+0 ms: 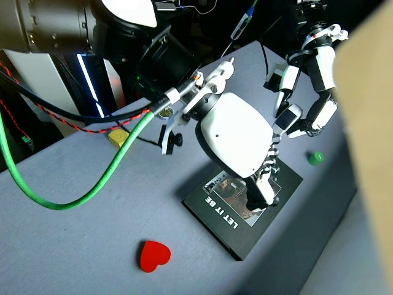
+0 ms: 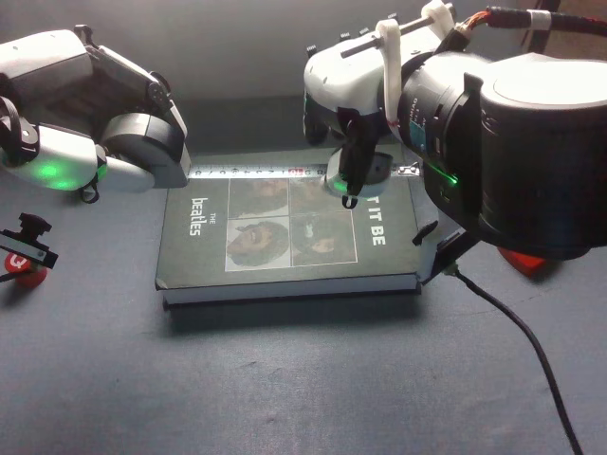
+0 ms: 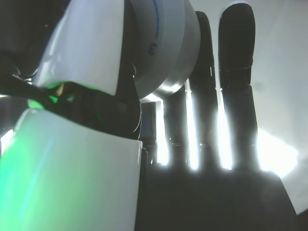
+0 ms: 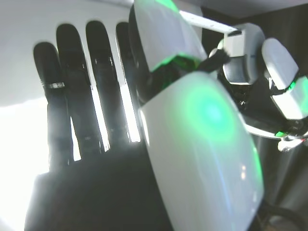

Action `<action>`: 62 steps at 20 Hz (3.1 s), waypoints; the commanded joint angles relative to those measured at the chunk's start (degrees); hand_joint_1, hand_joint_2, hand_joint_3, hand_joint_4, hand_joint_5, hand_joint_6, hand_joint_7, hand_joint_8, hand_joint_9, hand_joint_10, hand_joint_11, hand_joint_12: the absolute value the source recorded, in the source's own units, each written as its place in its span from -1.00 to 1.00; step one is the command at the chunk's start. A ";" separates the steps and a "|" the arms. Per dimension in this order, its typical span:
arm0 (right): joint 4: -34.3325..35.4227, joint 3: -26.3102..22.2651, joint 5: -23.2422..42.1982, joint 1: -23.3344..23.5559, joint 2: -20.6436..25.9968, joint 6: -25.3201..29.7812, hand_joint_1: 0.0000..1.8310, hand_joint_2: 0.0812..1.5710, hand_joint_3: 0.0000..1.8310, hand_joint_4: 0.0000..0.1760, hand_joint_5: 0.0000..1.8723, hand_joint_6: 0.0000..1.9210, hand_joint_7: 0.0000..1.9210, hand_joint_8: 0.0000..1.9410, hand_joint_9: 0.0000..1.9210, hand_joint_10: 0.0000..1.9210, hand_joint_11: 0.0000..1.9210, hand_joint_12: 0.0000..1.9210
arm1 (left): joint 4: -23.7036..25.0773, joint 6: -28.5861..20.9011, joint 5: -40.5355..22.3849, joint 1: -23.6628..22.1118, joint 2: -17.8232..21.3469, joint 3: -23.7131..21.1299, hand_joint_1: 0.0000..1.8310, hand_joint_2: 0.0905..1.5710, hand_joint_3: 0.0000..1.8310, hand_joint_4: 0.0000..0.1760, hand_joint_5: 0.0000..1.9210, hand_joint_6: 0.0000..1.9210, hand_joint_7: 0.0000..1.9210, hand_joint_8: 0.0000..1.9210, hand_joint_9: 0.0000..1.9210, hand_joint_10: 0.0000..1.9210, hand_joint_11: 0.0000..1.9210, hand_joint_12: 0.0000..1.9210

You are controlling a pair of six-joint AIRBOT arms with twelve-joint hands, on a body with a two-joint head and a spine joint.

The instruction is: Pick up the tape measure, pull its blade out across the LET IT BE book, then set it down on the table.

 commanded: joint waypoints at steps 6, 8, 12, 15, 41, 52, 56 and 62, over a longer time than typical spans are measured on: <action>-4.43 -0.29 0.40 0.33 0.11 -0.75 0.14 0.42 -1.00 -1.00 -0.21 -1.00 -0.16 -0.99 -0.18 -0.99 -0.57 0.01 | -1.12 -0.64 -6.73 -0.50 0.18 0.24 0.51 0.36 -1.00 -1.00 0.04 -0.13 0.06 -0.09 -0.02 0.29 -0.11 0.21; -4.43 -0.38 0.40 0.22 0.11 -1.05 0.14 0.41 -1.00 -1.00 -0.21 -1.00 -0.16 -0.99 -0.18 -0.99 -0.58 0.01 | -1.12 -0.64 -6.73 -0.51 0.17 0.21 0.51 0.36 -1.00 -1.00 0.05 -0.13 0.06 -0.10 -0.02 0.29 -0.12 0.21; -4.43 -0.39 0.36 0.21 0.11 -1.03 0.13 0.42 -1.00 -1.00 -0.20 -0.99 -0.16 -1.00 -0.17 -0.99 -0.57 0.01 | -1.12 -0.64 -6.73 -0.44 0.19 0.12 0.51 0.36 -1.00 -1.00 0.04 -0.13 0.06 -0.10 -0.02 0.29 -0.12 0.22; -4.43 -0.52 0.32 0.13 0.11 -1.04 0.13 0.41 -1.00 -1.00 -0.19 -0.99 -0.16 -0.99 -0.16 -0.98 -0.57 0.01 | -1.12 -0.64 -6.73 -0.48 0.21 0.08 0.51 0.35 -1.00 -1.00 0.04 -0.14 0.06 -0.10 -0.01 0.29 -0.12 0.22; -9.39 -3.05 -0.50 -1.01 2.69 -1.18 0.32 0.42 -1.00 -1.00 -0.07 0.14 0.06 0.04 -0.02 -0.29 -0.23 0.33 | -1.26 -0.65 -7.56 0.18 0.26 0.42 0.51 0.36 -1.00 -1.00 0.04 -0.13 0.03 -0.07 -0.02 0.31 -0.12 0.24; -11.13 -6.93 -0.72 -1.18 9.06 -2.61 0.32 0.43 -1.00 -1.00 -0.09 0.15 0.04 0.07 -0.02 -0.28 -0.23 0.34 | -1.44 -0.64 -7.86 0.49 0.30 0.42 0.51 0.36 -1.00 -1.00 0.05 -0.13 0.02 -0.05 -0.02 0.30 -0.13 0.24; -11.44 -7.06 0.16 -1.17 11.15 -2.93 0.32 0.43 -1.00 -1.00 -0.09 0.16 0.04 0.07 -0.02 -0.28 -0.22 0.34 | -1.58 -0.64 -7.88 0.74 0.45 0.41 0.51 0.36 -1.00 -1.00 0.06 -0.15 0.02 -0.04 -0.03 0.31 -0.12 0.24; -11.42 -7.37 1.51 -0.83 13.64 -3.41 0.32 0.43 -1.00 -1.00 -0.09 0.16 0.04 0.07 -0.02 -0.28 -0.23 0.34 | -1.67 -0.64 -7.94 0.88 0.46 0.41 0.51 0.36 -1.00 -1.00 0.06 -0.15 0.02 -0.04 -0.03 0.31 -0.13 0.23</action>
